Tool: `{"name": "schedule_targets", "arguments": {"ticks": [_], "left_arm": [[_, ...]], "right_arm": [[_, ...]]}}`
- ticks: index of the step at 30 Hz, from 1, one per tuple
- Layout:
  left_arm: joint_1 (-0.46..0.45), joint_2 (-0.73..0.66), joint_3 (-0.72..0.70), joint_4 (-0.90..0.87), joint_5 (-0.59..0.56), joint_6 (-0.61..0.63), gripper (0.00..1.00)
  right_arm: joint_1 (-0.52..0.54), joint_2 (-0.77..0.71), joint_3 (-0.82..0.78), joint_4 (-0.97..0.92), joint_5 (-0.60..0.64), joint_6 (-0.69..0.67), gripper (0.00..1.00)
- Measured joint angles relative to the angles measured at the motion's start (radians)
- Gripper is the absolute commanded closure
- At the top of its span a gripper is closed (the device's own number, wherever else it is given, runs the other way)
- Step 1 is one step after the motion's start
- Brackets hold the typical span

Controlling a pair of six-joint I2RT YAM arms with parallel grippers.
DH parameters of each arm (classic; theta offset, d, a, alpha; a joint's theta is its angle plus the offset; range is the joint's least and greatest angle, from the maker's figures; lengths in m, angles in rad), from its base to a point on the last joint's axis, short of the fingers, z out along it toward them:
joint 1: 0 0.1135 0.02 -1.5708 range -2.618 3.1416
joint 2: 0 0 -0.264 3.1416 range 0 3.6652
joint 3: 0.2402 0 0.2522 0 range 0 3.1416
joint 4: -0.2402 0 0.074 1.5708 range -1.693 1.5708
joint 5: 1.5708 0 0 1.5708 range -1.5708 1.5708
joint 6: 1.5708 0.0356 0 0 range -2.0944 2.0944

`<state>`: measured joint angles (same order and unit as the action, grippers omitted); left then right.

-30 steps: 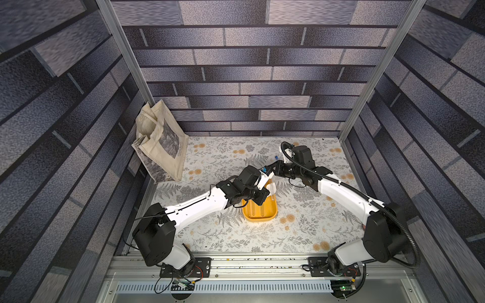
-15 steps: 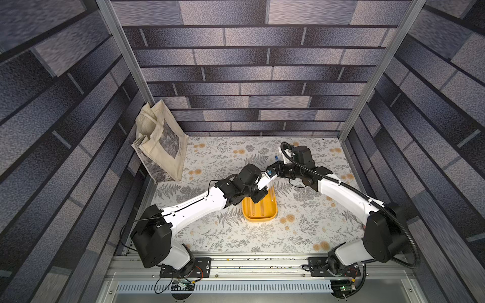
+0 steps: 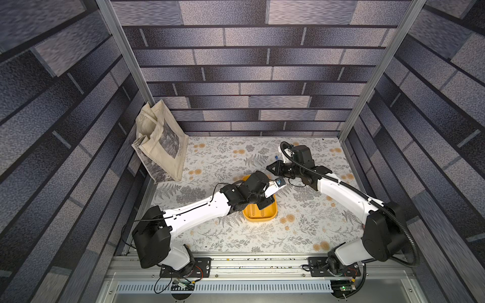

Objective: Wipe the exteriors of test tubes
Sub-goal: Wipe the dirt from the test tube.

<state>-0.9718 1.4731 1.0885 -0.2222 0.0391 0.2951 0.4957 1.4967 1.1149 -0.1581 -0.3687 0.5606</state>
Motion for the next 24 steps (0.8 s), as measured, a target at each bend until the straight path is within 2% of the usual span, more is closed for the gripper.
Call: {"name": "schedule_targets", "arguments": {"ticks": [16,24], "left_arm": [[-0.062,-0.135,-0.15,0.01,-0.048,-0.1,0.94],[0.002,-0.124,-0.151,0.023,-0.045,-0.143,0.94]], "right_arm": [[0.0,0.012,0.011,-0.002,0.0,0.0,0.86],[0.0,0.016,0.012,-0.003,0.0,0.0,0.85]]}}
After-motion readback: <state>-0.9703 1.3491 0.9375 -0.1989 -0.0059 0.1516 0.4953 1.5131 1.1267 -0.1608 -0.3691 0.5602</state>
